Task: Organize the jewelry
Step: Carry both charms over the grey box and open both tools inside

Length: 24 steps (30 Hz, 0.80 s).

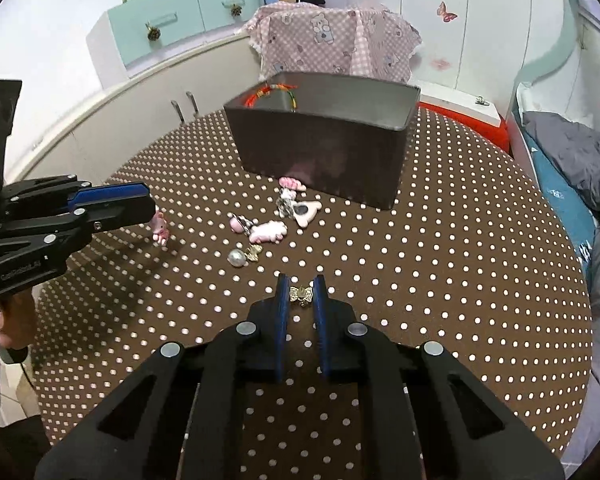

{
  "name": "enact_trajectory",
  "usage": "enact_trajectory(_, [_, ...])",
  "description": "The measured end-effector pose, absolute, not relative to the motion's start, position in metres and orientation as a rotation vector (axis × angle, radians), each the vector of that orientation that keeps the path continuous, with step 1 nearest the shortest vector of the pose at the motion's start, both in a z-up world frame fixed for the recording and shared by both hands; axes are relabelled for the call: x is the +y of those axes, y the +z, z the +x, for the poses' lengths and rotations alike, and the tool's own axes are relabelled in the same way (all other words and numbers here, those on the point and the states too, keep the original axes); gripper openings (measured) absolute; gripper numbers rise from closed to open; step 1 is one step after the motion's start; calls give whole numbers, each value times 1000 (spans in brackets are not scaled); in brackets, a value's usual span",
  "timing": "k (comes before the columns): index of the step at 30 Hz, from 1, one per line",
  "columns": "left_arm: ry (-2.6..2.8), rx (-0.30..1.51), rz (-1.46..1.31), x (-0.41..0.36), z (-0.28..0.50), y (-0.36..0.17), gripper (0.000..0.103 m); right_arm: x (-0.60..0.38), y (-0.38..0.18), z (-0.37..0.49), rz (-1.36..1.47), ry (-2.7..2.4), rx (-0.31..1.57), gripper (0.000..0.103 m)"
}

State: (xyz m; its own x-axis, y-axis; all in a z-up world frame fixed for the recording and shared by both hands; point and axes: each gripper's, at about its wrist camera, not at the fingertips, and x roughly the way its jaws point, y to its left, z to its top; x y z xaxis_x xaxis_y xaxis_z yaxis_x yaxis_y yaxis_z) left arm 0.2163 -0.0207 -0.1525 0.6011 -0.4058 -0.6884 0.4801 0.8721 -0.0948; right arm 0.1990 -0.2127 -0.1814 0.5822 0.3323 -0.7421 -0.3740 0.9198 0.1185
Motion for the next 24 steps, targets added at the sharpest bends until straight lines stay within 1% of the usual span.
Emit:
enact_trajectory(7, [-501,738,86,-20,220,-124,17,-227,-138,203,-9,431,773,11])
enact_trajectory(17, [-451,611,89,-30,245,-55,17,-237,-55,223,-44,425,605,11])
enact_trajectory(24, [-461,562,98,-48,265,-28,17,-247,-27,251,-4,448,570,11])
